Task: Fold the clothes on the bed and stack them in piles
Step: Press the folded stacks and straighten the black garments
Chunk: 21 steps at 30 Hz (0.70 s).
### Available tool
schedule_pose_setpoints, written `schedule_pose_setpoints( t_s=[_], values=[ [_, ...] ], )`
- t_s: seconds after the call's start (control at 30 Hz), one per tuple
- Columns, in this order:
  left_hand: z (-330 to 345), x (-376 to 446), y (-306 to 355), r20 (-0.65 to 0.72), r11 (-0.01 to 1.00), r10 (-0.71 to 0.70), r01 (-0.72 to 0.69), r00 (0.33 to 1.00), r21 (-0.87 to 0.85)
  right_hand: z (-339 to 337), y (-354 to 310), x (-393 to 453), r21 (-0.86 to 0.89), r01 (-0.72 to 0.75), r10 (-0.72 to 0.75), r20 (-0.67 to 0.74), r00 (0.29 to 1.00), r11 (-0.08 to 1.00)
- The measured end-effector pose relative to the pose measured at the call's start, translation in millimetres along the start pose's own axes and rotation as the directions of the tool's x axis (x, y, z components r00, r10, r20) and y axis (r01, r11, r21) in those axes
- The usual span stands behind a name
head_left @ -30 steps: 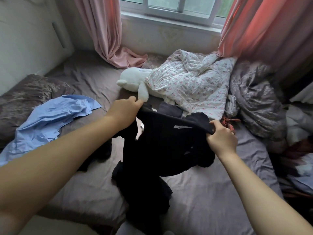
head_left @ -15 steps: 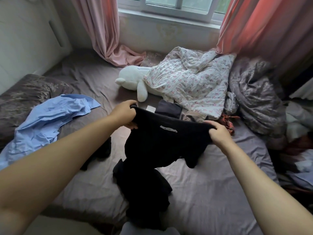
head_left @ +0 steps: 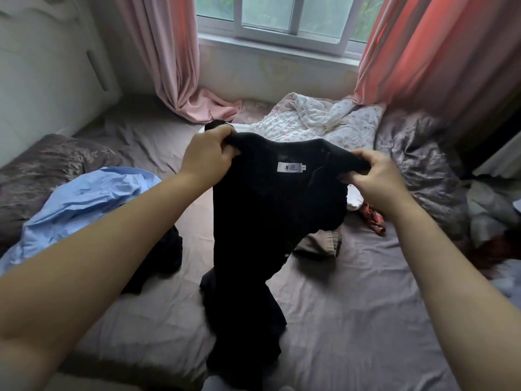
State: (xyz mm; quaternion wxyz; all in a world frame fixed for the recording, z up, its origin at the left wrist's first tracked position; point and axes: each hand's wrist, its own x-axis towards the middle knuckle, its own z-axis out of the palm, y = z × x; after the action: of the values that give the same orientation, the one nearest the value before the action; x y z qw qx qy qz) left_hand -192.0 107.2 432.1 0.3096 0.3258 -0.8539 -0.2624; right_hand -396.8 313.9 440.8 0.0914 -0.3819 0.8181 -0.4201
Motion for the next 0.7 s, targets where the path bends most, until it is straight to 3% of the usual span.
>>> schedule_pose_setpoints(
  t_s=[0.17,0.27,0.33,0.43,0.53,0.7],
  values=[
    [-16,20,24,-0.161,0.998,0.043,-0.048,0.986,-0.026,-16,-24,9,-0.015,0.107,-0.107,-0.249,0.962,0.994],
    [-18,33,30,-0.203,0.998,0.048,-0.038,0.978,0.053,-30,-31,19,-0.001,0.117,-0.11,-0.354,0.929,0.993],
    [-20,35,33,-0.233,0.999,0.041,-0.04,0.972,0.011,-39,-33,22,0.149,0.115,-0.058,-0.345,0.937,0.982],
    [-24,35,37,-0.202,0.972,0.038,-0.083,0.979,-0.219,-47,-41,20,0.358,0.161,-0.048,-0.303,0.952,0.92],
    [-27,40,49,-0.147,0.929,0.033,-0.085,0.989,-0.361,-52,-46,25,0.308,0.203,-0.09,-0.345,0.934,0.929],
    [-39,55,67,-0.112,0.935,0.148,-0.176,0.983,-0.306,-67,-67,34,0.179,0.236,-0.169,-0.327,0.93,0.955]
  ],
)
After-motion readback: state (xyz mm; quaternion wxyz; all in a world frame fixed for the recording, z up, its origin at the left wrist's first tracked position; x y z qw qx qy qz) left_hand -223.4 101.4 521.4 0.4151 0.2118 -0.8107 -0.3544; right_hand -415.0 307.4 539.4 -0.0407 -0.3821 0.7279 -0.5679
